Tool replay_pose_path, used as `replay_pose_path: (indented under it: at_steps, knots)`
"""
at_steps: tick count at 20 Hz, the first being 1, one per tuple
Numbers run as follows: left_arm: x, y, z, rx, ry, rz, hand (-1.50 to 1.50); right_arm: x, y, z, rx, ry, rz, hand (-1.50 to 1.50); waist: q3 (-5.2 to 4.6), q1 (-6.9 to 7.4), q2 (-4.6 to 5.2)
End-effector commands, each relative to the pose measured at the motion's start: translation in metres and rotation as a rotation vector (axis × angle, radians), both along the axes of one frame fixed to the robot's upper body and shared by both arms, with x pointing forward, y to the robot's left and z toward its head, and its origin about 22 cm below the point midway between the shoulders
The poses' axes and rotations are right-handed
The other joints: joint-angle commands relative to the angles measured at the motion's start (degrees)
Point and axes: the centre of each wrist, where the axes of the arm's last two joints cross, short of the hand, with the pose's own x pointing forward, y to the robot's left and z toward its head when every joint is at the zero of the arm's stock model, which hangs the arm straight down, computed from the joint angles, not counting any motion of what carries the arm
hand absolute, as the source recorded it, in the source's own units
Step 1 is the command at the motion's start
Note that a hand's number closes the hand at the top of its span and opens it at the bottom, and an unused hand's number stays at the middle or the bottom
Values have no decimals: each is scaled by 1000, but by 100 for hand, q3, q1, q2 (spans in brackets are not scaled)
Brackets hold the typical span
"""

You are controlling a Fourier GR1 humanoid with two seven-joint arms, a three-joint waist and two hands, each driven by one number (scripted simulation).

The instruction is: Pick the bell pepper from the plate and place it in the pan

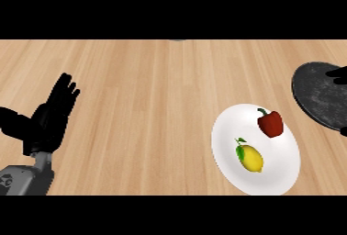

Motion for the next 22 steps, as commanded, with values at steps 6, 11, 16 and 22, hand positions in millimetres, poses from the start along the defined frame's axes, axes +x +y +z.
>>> replay_pose_path:
  at_steps: [6, 11, 16, 22]
  knots:
    - [-1, -6, 1, 8, 1, -18, 0, -6, 44, 33, -352, -43, 50, -150, -16, 59, -41]
    - [4, -3, 6, 24, 0, -29, 0, 10, 77, 24, -546, -55, -19, -150, -14, 168, 0]
    - [-1, 0, 11, 8, 0, -33, 0, 1, 119, -1, -760, 16, -35, -150, -18, 142, -20]
    - [9, -9, 8, 11, 24, -18, 0, 4, 126, -32, -1019, 170, -49, -150, -10, 101, -3]
